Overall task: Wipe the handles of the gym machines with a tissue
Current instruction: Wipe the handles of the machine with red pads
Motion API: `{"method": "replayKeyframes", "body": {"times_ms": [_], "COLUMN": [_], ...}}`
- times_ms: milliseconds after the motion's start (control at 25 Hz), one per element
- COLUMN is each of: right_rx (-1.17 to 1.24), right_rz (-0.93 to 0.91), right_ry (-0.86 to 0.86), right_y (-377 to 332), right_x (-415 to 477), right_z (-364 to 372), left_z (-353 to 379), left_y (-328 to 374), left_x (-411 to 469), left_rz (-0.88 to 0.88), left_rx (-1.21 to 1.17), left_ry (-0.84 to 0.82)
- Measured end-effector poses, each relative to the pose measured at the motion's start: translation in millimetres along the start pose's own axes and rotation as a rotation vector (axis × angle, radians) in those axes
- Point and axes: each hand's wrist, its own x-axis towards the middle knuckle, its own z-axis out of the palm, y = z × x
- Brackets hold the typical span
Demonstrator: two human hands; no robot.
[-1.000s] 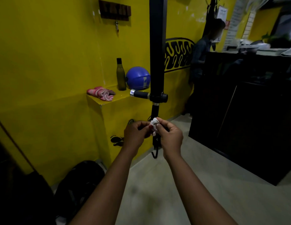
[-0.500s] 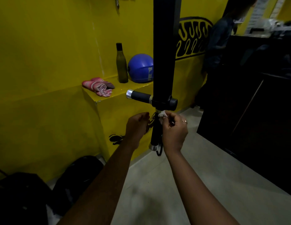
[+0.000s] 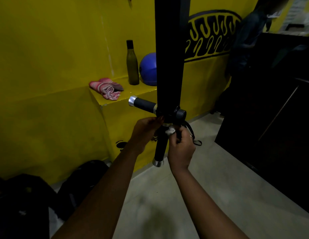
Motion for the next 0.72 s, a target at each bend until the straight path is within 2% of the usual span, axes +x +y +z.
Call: {"method": "replayKeyframes", "body": {"times_ms": [80,240,440,520,600,720], "right_rx": [0.064,0.115,0.238,0.186,0.131,0.034], "right_rz": [0.116,0.095,0.273,0.226,0.085,-0.071], "right_ry": [0.029,-0.010,-0.042,-0.007,-0.005,0.043], "right_y": [1.3,0.1,-11.6,-10.0,-6.8,-8.4], "right_x": [-0.5,-13.5,19.7,0.9,-22.1,-12.1], "right_z": [2.1,-7.3,0.7,-3.1,-7.3,-1.1], "left_z": [-1.0,2.9,13.3,11.6,7.2,1.0], "left_y": [7.4,30.0,46.7,48.8,48.0,39.4], "left_x": [-2.2,-3.9,-5.4,-3.0,-1.1,0.7], "left_rz": [-0.030,-0.082,-0.140,-0.151,-0.170,-0.174], "left_rx": [-0.053,-0.050,0.047,0.026,0.002,0.046], "left_ry": [-0.018,-0.043,0.047,0.019,0.000,0.004]}}
